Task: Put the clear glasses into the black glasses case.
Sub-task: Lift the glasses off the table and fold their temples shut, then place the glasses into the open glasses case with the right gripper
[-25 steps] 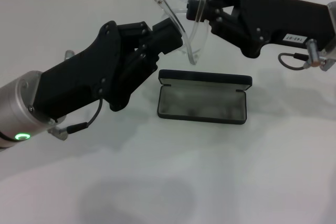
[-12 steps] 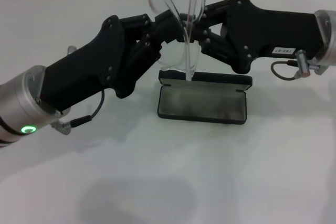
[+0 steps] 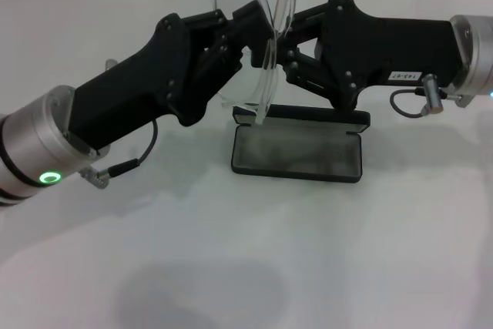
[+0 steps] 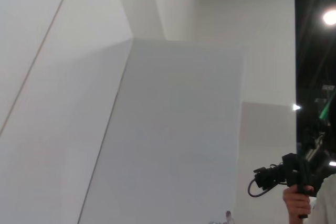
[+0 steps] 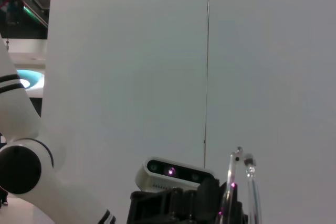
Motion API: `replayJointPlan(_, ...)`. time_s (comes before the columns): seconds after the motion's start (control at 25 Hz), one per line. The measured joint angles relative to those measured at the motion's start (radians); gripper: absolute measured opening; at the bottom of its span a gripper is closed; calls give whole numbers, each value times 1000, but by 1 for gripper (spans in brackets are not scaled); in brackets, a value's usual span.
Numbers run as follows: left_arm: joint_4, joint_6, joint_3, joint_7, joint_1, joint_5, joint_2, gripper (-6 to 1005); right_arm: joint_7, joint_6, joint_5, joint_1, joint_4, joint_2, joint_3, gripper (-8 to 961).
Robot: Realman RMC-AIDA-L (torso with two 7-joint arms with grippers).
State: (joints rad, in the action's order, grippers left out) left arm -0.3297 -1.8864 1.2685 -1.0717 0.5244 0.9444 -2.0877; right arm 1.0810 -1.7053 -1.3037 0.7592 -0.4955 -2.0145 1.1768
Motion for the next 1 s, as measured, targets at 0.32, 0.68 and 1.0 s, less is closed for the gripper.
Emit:
replayJointPlan(0.32,0,8,0,0,1,-5,2,67,-11,20,2,-4,-6,0,-5,82)
replayJointPlan(0.68,-4,9,-2,1,-10,-5,29,67,-15,37,10,-21,-7,2,-76,81)
replayJointPlan(1.0,-4,10,-65,2,-65,9,128,66,83,43,-41,-58,-94,14,-103,82)
